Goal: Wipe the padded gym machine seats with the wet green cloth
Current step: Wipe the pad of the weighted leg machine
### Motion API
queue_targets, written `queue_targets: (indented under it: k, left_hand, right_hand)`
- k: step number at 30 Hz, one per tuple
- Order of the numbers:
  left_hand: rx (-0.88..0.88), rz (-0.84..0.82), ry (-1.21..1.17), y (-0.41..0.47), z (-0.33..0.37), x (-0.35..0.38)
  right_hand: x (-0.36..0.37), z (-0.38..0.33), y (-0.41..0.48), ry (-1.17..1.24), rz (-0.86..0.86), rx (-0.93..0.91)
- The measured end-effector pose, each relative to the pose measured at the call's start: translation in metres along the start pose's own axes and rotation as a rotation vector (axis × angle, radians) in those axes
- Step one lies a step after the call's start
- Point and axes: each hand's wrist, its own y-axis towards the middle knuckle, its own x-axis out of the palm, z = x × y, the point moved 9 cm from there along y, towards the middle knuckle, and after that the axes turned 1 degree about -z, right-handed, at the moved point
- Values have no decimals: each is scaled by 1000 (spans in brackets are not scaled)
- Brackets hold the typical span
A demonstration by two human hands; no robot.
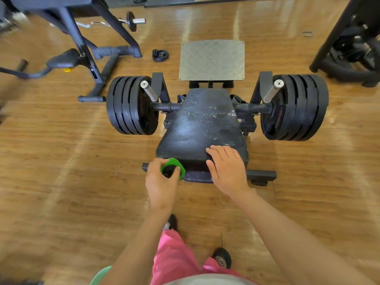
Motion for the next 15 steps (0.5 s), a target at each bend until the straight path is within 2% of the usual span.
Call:
queue_targets:
  k: [4,15]
  left_hand:
    - [52,-129,-39,-21,16,41]
    - [97,-157,23,-25,25,53]
  right_hand:
    - [-3,3,2,81,9,32]
    - [-7,9,-1,135,-21,57]
